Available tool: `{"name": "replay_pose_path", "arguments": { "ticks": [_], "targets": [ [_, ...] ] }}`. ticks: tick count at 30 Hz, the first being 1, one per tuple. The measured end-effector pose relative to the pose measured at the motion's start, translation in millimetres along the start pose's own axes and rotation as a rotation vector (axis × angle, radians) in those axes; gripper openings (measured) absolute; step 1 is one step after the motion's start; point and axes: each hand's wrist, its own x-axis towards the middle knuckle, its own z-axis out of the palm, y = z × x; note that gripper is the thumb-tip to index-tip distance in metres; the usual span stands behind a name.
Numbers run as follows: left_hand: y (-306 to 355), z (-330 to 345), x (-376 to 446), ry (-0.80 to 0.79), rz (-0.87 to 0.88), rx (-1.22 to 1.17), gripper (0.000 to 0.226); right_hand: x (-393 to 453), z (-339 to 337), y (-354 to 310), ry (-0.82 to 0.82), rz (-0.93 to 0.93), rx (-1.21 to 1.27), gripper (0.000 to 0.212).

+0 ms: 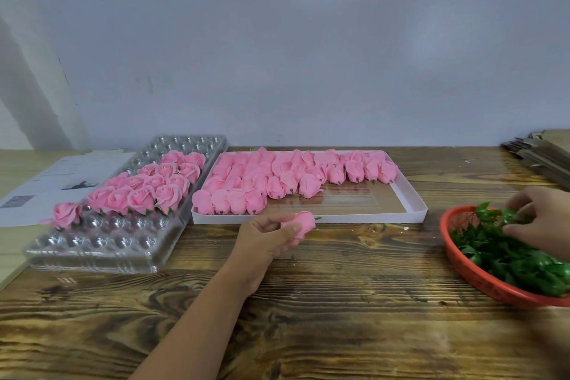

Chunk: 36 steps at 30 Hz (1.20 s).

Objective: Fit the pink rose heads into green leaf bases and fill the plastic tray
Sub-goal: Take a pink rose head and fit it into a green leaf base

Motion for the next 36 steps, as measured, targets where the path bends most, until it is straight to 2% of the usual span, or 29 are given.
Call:
{"name": "replay_pose_path", "arguments": {
  "ticks": [6,7,12,15,19,22,25,28,32,36],
  "targets": [
    [1,1,-1,0.004,0.004,-0.006,0.038,6,5,21,0.16,-0.074,0.021,0.032],
    [1,1,-1,0.001,0.007,-0.01,0.037,3,8,16,0.155,-0.096,0.059,0.038],
    [2,1,-2,-0.029,0.02,-0.017,0.026,-39,-22,-60,0.124,-0.089,0.179,0.043],
    [2,1,-2,-0.03,0.016,-0.02,0.027,-67,-43,-109,0.148,-0.13,0.315,0.031],
    [2,1,-2,-0.051,0.003,-0.008,0.024,-92,-41,-170,-0.018,-0.234,0.684,0.017],
    [1,2,-1,-0.058,-0.008,-0.011,0.024,-100,-14,-208,-0.201,-0.272,0.935,0.021],
    [1,3,-1,-0.049,-0.021,-0.023,0.022,-101,17,-235,-0.317,-0.285,1.079,0.026],
    [1,3,-1,-0.047,-0.031,-0.029,0.022,-101,40,-252,-0.298,-0.283,1.156,0.033],
    [2,3,0,-0.053,-0.038,-0.043,0.023,-101,56,-260,-0.219,-0.254,1.243,0.031],
    [2,3,1,-0.082,-0.043,-0.063,0.023,-105,63,-260,-0.218,-0.294,1.337,0.032]
  ]
}}
